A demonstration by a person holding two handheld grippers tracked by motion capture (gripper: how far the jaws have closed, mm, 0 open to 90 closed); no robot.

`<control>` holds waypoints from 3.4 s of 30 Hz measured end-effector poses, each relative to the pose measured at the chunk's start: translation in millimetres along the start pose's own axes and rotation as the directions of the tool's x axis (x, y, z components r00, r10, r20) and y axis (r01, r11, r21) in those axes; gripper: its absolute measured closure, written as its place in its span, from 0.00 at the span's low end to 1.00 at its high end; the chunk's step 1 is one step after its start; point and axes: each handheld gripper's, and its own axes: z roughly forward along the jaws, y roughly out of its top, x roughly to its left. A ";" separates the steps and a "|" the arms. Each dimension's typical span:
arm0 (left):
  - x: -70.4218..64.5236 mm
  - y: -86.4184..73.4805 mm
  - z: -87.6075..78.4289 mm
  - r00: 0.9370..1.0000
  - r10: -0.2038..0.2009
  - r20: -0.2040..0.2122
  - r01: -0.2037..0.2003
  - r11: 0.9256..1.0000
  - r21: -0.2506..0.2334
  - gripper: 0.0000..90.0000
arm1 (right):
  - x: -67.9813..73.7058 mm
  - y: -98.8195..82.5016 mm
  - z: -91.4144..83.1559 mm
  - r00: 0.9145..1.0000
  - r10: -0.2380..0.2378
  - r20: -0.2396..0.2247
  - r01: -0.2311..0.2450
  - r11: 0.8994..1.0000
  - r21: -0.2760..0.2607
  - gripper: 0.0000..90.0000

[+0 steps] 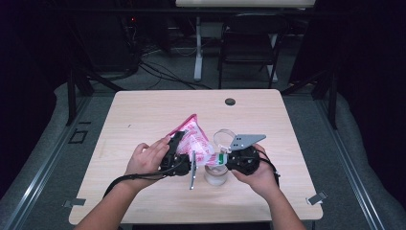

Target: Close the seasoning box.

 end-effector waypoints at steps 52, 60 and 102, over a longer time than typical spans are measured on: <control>-3.4 1.9 1.1 0.999 0.040 -0.001 -0.040 0.999 0.011 0.71 | -2.4 -7.7 12.1 1.000 -0.005 0.006 0.005 0.999 0.044 1.00; -3.0 2.5 1.2 0.999 0.052 0.001 -0.052 0.999 0.012 0.71 | -2.4 -8.6 13.9 1.000 0.001 0.011 -0.001 0.999 0.045 1.00; -0.7 1.0 -0.5 0.999 0.053 -0.006 -0.053 0.998 0.014 0.71 | -2.5 -9.0 19.2 1.000 0.000 0.005 0.000 0.999 0.049 1.00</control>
